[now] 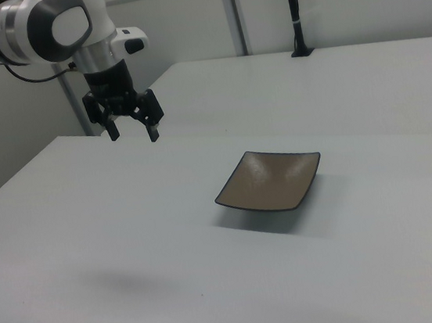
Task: Strawberries on a ceramic plate
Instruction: 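Move the open gripper over toward the red strawberry on the table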
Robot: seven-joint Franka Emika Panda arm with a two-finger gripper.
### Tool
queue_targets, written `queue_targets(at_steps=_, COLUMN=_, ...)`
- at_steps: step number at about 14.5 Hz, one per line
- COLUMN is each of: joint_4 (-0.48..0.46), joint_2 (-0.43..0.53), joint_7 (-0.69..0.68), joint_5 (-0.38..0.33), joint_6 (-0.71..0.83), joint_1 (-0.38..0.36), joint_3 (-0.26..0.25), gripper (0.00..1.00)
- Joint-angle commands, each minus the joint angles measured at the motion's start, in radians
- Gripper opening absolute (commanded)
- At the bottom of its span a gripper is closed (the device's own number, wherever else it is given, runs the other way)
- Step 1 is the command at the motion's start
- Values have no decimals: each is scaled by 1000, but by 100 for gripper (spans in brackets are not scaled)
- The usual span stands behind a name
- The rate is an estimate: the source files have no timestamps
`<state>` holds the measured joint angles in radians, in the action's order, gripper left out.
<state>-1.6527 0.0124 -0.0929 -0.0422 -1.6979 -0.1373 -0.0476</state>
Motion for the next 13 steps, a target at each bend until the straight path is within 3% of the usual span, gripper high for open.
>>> queue_targets(at_steps=1, joint_4=-9, joint_2=-12, joint_7=5, joint_5=-16, joint_6=-17, joint_1=-8, joint_3=-14, gripper=100)
queue_targets(at_steps=13, joint_4=-6, joint_2=-16, joint_7=2, joint_5=-15, joint_6=-16, joint_1=5, joint_3=-17, gripper=100)
